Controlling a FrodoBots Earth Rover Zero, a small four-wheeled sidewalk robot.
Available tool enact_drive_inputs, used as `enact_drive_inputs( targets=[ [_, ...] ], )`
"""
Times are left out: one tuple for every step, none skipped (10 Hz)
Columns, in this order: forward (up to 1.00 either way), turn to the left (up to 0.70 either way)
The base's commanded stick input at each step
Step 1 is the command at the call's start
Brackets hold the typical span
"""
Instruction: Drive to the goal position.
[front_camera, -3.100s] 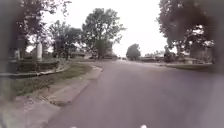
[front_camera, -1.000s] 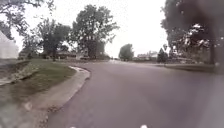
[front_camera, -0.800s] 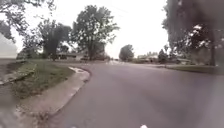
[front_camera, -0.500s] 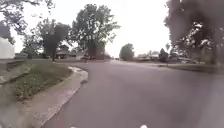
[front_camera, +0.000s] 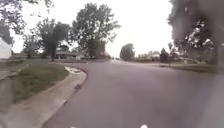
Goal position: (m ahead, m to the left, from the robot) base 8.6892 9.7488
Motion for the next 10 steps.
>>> enact_drive_inputs(
  targets=[
    [1.0, 0.0],
    [1.0, 0.0],
    [1.0, 0.0],
    [1.0, 0.0],
    [1.0, 0.0],
    [1.0, 0.0],
    [1.0, 0.36],
    [1.0, 0.39],
    [1.0, 0.08],
    [1.0, 0.0]
  ],
)
